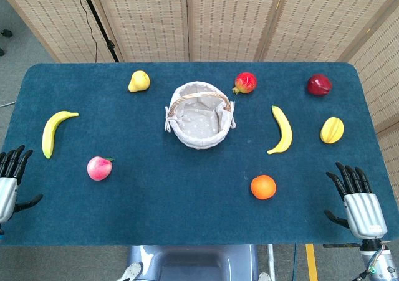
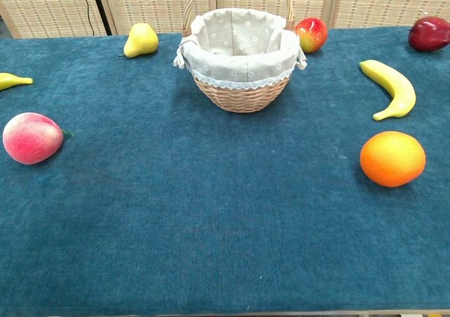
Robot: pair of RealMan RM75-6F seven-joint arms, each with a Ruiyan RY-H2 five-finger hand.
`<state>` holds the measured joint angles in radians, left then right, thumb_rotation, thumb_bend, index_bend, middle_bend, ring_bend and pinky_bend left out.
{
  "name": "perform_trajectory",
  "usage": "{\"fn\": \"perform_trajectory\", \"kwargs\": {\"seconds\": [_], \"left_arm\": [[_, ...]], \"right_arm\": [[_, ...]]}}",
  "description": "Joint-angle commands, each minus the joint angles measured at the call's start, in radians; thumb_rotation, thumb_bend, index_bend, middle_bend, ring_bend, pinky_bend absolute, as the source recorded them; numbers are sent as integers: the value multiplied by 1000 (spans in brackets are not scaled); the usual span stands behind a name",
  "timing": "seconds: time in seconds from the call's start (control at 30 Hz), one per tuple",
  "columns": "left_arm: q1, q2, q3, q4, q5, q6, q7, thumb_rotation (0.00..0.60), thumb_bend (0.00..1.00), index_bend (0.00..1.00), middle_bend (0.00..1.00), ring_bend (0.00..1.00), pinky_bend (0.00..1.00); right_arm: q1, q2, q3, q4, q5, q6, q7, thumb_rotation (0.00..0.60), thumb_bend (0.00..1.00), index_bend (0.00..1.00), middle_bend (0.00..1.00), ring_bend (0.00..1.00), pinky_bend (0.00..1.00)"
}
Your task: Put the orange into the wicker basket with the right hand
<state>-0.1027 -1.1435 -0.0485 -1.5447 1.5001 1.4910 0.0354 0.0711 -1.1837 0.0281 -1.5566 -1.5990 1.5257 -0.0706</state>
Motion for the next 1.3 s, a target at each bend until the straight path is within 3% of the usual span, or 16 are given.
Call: {"fn": "perform_trajectory", "kwargs": {"seconds": [0.03,0.5,0.8,1.07,1.3], "left_arm": [[-3,-1,0,1,-3,-6,-4,600,0,0,0,0,0],[0,2,0,-6,-6,-6,-15,600,0,0,0,0,0],[-11,-4,-6,7,-33,-38,-21,600,0,0,0,0,0],[-12,-5,-7,13,-44,-47,-31,600,0,0,0,0,0],[-11,-4,-9,19,-51,-49,-38,600,0,0,0,0,0]], "right_arm": [[1,0,2,4,3,-3,8,600,0,169,31,46,40],[26,57,-26,-37,-78,-15,53,600,0,138,4,29,40],[86,79,-57,-120,-145,-108,21,600,0,0,0,0,7],[167,37,-49,-172,-149,-230,-10,600,0,0,0,0,0],[260,-56,3,-160,-79,-353,-25,600,0,0,0,0,0]]}}
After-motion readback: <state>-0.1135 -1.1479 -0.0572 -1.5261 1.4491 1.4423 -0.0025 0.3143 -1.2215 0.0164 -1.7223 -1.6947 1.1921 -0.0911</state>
